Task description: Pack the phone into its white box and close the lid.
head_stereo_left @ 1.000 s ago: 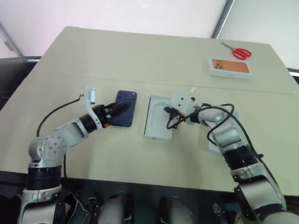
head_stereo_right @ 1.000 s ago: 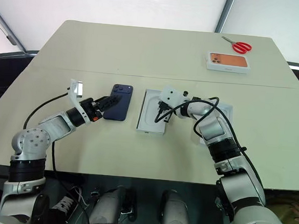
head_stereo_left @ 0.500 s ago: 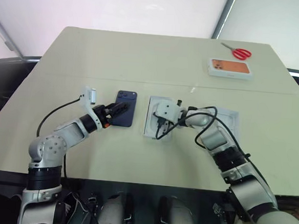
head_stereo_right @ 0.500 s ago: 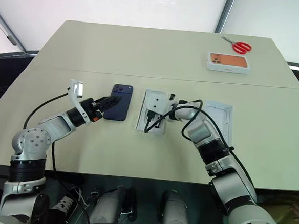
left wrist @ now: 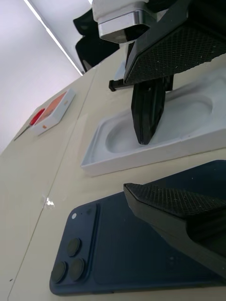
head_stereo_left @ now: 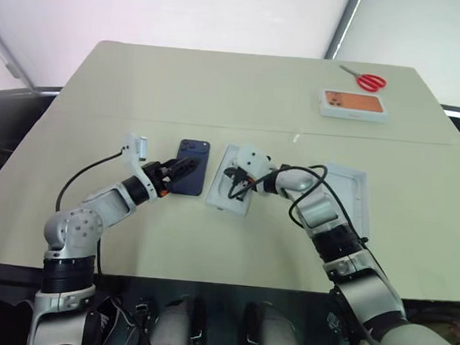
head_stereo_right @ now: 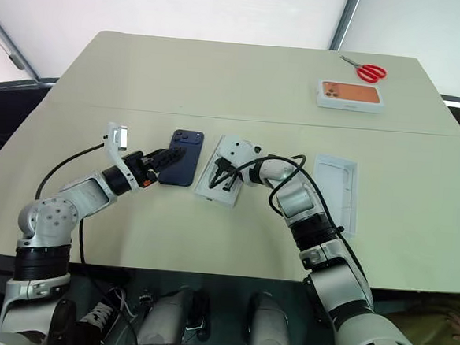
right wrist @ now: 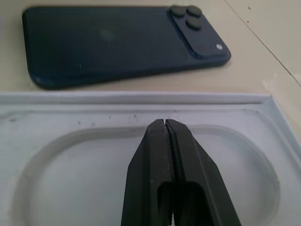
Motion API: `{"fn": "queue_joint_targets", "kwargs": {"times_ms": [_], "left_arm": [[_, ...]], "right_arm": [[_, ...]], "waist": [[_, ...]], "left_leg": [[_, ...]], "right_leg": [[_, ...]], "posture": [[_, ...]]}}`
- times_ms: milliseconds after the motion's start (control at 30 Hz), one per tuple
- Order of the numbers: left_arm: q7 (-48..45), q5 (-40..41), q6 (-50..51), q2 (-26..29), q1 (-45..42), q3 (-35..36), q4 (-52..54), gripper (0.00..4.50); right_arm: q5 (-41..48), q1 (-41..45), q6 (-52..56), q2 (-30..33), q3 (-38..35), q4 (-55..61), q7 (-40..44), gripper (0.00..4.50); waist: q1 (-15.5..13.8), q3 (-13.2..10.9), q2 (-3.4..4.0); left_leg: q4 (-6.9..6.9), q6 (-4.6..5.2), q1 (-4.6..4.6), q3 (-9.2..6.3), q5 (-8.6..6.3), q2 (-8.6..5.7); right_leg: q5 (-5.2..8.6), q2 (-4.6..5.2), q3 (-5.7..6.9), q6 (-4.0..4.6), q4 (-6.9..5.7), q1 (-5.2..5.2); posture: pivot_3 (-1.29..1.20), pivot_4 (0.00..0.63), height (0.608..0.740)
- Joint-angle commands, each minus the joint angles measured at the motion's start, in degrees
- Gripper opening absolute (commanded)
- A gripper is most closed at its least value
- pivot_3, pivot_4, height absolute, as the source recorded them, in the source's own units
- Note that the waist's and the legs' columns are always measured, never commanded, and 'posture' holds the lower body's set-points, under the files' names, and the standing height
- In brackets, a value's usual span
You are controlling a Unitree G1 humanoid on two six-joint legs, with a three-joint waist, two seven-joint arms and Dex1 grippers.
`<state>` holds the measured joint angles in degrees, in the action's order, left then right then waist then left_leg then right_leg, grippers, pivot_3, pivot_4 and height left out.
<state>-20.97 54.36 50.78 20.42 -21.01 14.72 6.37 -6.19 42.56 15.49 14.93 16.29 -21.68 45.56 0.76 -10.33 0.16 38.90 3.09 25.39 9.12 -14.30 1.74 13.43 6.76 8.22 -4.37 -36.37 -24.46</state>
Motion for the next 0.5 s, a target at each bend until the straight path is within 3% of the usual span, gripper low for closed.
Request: {"fn": "queue_joint_targets", "kwargs": {"times_ms": [33, 200, 500], "left_arm": [[-0.2, 0.1, -0.6, -0.3, -0.2, 0.4, 2.2, 3.54], [-0.4, -0.3, -0.7, -0.4, -0.3, 0.2, 1.9, 3.54], [-0.6, -0.5, -1.0, -0.3, -0.5, 0.2, 1.6, 3.54]], "right_arm": [[-1.2, 1.6, -2.5, 3.4, -0.4, 0.7, 0.3, 0.06], [0.5, 2.2, -1.4, 5.1, -1.6, 1.8, 1.1, 0.06], [-4.2, 3.2, -5.0, 8.7, 1.4, -0.1, 1.2, 0.06]], "waist": [[-0.1, 0.0, 0.00], [0.3, 0.0, 0.00], [0.2, 0.0, 0.00]], "left_leg": [[0.00, -0.02, 0.01, 0.00, -0.01, -0.02], [-0.02, -0.01, 0.01, 0.00, -0.01, 0.01], [-0.04, 0.08, 0.00, 0.02, 0.06, 0.01]], "right_leg": [[0.00, 0.02, 0.00, 0.00, 0.01, 0.00], [0.00, 0.00, 0.00, 0.00, 0.00, -0.02], [0.00, 0.00, 0.00, 0.00, 0.00, -0.04]], "posture": [[0.00, 0.150, 0.738], [0.00, 0.150, 0.738], [0.00, 0.150, 0.738]]}}
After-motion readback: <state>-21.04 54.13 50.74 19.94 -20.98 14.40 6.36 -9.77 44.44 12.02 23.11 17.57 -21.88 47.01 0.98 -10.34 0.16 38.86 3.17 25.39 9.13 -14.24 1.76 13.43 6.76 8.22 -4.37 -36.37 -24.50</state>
